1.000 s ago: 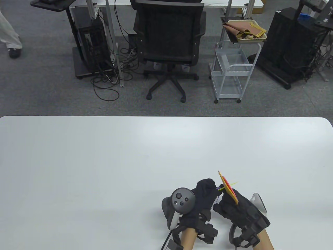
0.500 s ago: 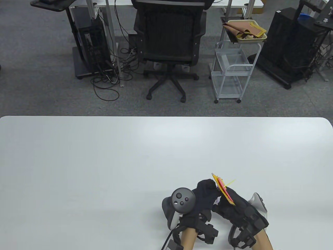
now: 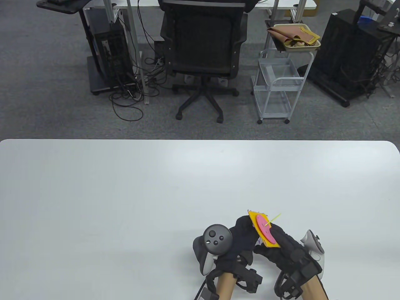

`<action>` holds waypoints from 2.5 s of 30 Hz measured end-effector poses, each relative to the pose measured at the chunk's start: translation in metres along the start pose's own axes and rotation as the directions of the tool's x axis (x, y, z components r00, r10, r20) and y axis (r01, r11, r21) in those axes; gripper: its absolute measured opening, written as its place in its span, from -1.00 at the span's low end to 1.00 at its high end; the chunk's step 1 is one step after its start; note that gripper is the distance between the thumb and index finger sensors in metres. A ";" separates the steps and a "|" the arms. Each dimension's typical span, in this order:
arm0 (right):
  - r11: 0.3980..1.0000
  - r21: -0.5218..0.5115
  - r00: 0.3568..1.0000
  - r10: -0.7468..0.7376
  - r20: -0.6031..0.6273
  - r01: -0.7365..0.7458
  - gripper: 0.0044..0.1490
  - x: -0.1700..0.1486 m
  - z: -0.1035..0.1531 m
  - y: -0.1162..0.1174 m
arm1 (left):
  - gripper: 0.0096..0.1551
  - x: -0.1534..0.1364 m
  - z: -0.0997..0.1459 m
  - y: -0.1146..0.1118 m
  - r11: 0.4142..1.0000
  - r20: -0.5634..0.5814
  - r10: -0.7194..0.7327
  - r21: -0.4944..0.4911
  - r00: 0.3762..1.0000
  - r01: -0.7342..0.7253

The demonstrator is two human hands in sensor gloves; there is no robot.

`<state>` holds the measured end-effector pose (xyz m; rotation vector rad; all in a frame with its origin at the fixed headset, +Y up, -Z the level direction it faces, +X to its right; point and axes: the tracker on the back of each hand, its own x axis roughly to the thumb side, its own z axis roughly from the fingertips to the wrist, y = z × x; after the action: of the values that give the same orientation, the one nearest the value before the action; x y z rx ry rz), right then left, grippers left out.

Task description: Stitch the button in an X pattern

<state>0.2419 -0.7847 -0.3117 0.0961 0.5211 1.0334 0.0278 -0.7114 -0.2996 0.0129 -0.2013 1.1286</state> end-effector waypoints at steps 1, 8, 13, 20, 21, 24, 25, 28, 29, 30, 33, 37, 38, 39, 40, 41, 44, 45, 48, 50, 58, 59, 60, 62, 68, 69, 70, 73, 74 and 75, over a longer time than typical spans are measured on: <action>1.000 -0.008 1.000 0.016 0.004 -0.016 -0.42 0.001 0.000 0.000 | -0.55 -0.001 0.000 0.000 1.000 -0.005 0.021 -0.011 1.000 -0.021; 0.996 -0.039 0.996 0.083 0.021 -0.082 -0.42 0.003 0.001 -0.004 | -0.49 -0.010 -0.003 -0.001 0.980 -0.036 0.177 -0.090 0.984 -0.180; 0.988 -0.074 0.990 0.140 0.033 -0.137 -0.42 0.004 0.001 -0.007 | -0.37 -0.018 -0.004 -0.003 0.948 -0.068 0.280 -0.136 0.958 -0.287; 0.955 -0.158 0.962 0.265 0.060 -0.253 -0.42 0.009 0.003 -0.011 | -0.09 -0.026 -0.005 -0.006 0.869 -0.112 0.430 -0.216 0.896 -0.444; 0.948 -0.170 0.957 0.282 0.062 -0.268 -0.42 0.010 0.004 -0.011 | -0.06 -0.027 -0.005 -0.006 0.861 -0.117 0.441 -0.225 0.890 -0.457; 0.920 -0.214 0.935 0.348 0.068 -0.327 -0.42 0.014 0.007 -0.011 | -0.02 -0.028 -0.006 -0.007 0.844 -0.125 0.458 -0.249 0.880 -0.475; 0.910 -0.228 0.927 0.369 0.072 -0.345 -0.42 0.015 0.008 -0.010 | -0.02 -0.028 -0.006 -0.007 0.843 -0.126 0.458 -0.253 0.880 -0.474; 0.885 -0.255 0.906 0.419 0.069 -0.390 -0.42 0.016 0.009 -0.010 | -0.12 -0.028 -0.006 -0.006 0.847 -0.140 0.444 -0.257 0.885 -0.465; 0.879 -0.261 0.900 0.430 0.071 -0.399 -0.42 0.016 0.009 -0.010 | -0.16 -0.028 -0.007 -0.005 0.855 -0.133 0.431 -0.256 0.893 -0.451; 0.875 -0.267 0.897 0.436 0.070 -0.405 -0.42 0.016 0.008 -0.009 | -0.20 -0.029 -0.007 -0.005 0.863 -0.126 0.419 -0.254 0.899 -0.437; 0.867 -0.270 0.891 0.450 0.064 -0.418 -0.42 0.016 0.009 -0.008 | -0.32 -0.030 -0.008 -0.004 0.877 -0.124 0.399 -0.240 0.909 -0.417; 0.850 -0.284 0.877 0.477 0.058 -0.444 -0.41 0.017 0.010 -0.005 | -0.39 -0.031 -0.008 -0.004 0.885 -0.126 0.391 -0.222 0.912 -0.410; 0.841 -0.295 0.871 0.488 0.050 -0.454 -0.40 0.017 0.010 -0.004 | -0.40 -0.032 -0.008 -0.004 0.890 -0.124 0.385 -0.213 0.915 -0.403; 0.833 -0.304 0.866 0.498 0.045 -0.463 -0.39 0.017 0.011 -0.004 | -0.41 -0.032 -0.008 -0.004 0.895 -0.121 0.379 -0.206 0.918 -0.396; 0.815 -0.322 0.854 0.519 0.035 -0.482 -0.37 0.017 0.012 -0.002 | -0.41 -0.033 -0.009 -0.003 0.902 -0.115 0.368 -0.196 0.923 -0.384; 0.808 -0.330 0.850 0.526 0.031 -0.488 -0.35 0.017 0.012 -0.002 | -0.41 -0.033 -0.009 -0.003 0.906 -0.112 0.363 -0.188 0.925 -0.379; 0.781 -0.373 0.834 0.551 0.034 -0.501 -0.26 0.021 0.017 0.000 | -0.42 -0.034 -0.008 0.000 0.919 -0.102 0.350 -0.153 0.931 -0.363; 0.777 -0.381 0.830 0.556 0.043 -0.501 -0.22 0.022 0.018 0.002 | -0.42 -0.035 -0.008 0.000 0.922 -0.102 0.349 -0.144 0.932 -0.361; 0.768 -0.394 0.812 0.577 0.086 -0.505 -0.22 0.026 0.020 0.005 | -0.42 -0.036 -0.008 0.000 0.919 -0.104 0.357 -0.140 0.928 -0.369; 0.764 -0.387 0.802 0.590 0.094 -0.516 -0.27 0.026 0.020 0.006 | -0.42 -0.035 -0.008 -0.002 0.913 -0.108 0.365 -0.155 0.925 -0.378; 0.756 -0.377 0.789 0.607 0.094 -0.536 -0.40 0.024 0.018 0.010 | -0.42 -0.034 -0.009 -0.014 0.913 -0.132 0.326 -0.214 0.936 -0.348; 0.753 -0.380 0.789 0.608 0.088 -0.537 -0.40 0.024 0.018 0.009 | -0.42 -0.033 -0.009 -0.016 0.913 -0.133 0.322 -0.219 0.937 -0.345; 0.751 -0.382 0.790 0.607 0.082 -0.538 -0.41 0.024 0.018 0.008 | -0.42 -0.033 -0.009 -0.017 0.913 -0.135 0.315 -0.227 0.939 -0.339; 0.752 -0.385 0.794 0.603 0.073 -0.535 -0.42 0.023 0.018 0.008 | -0.42 -0.032 -0.009 -0.019 0.915 -0.136 0.303 -0.236 0.943 -0.328; 0.739 -0.398 0.790 0.610 0.054 -0.544 -0.46 0.025 0.019 0.009 | -0.42 -0.032 -0.008 -0.021 0.915 -0.144 0.300 -0.238 0.943 -0.327; 0.736 -0.402 0.789 0.613 0.052 -0.545 -0.47 0.025 0.019 0.009 | -0.42 -0.032 -0.008 -0.022 0.911 -0.150 0.306 -0.240 0.940 -0.335; 0.734 -0.404 0.787 0.614 0.053 -0.546 -0.48 0.025 0.019 0.010 | -0.42 -0.032 -0.008 -0.022 0.909 -0.153 0.310 -0.242 0.938 -0.340; 0.719 -0.427 0.781 0.623 0.046 -0.548 -0.52 0.026 0.020 0.009 | -0.42 -0.033 -0.008 -0.023 0.902 -0.162 0.316 -0.253 0.935 -0.349; 0.721 -0.430 0.785 0.618 0.047 -0.543 -0.53 0.026 0.020 0.009 | -0.42 -0.033 -0.008 -0.023 0.902 -0.163 0.315 -0.254 0.935 -0.348; 0.726 -0.433 0.790 0.611 0.047 -0.535 -0.53 0.026 0.020 0.008 | -0.42 -0.033 -0.008 -0.024 0.903 -0.164 0.312 -0.255 0.936 -0.346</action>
<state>0.2552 -0.7550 -0.3013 -0.0127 0.0826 1.7150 0.0368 -0.7499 -0.3110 -0.3530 -0.2619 1.4260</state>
